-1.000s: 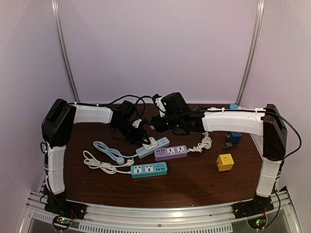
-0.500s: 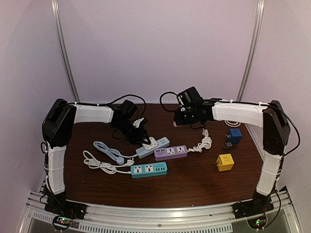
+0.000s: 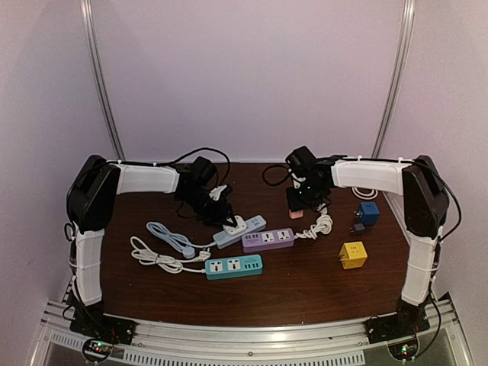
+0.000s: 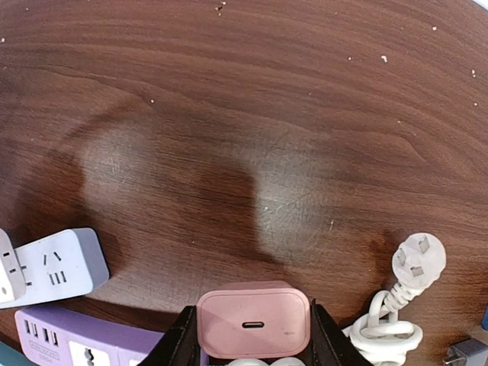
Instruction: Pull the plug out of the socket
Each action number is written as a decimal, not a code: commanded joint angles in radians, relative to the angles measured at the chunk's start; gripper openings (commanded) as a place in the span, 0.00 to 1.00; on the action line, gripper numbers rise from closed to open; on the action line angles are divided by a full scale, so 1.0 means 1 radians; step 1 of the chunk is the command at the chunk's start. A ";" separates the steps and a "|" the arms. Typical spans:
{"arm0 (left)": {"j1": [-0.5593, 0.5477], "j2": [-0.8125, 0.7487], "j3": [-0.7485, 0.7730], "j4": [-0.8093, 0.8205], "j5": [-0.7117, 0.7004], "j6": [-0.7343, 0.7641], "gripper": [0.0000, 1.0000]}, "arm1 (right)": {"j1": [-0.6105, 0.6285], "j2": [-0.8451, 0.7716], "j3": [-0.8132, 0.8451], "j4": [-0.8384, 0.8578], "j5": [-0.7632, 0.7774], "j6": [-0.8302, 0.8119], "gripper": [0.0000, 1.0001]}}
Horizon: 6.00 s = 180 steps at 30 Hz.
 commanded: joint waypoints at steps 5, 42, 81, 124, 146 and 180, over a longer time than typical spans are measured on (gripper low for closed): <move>0.001 0.040 -0.025 -0.033 -0.098 0.036 0.49 | 0.000 0.130 0.134 -0.075 -0.031 -0.013 0.38; 0.001 -0.043 -0.068 0.083 -0.030 0.006 0.46 | 0.083 0.080 -0.052 0.405 -0.542 0.291 0.29; -0.019 -0.170 -0.148 0.248 0.111 -0.032 0.34 | 0.085 0.200 -0.051 0.448 -0.557 0.350 0.15; -0.103 -0.182 -0.104 0.155 -0.159 0.090 0.01 | 0.095 0.211 -0.090 0.459 -0.521 0.407 0.15; -0.103 -0.378 -0.320 0.517 -0.196 0.101 0.00 | 0.110 0.231 -0.138 0.462 -0.412 0.396 0.12; -0.132 -0.283 -0.328 0.627 -0.274 0.078 0.00 | 0.118 0.237 -0.080 0.490 -0.522 0.456 0.03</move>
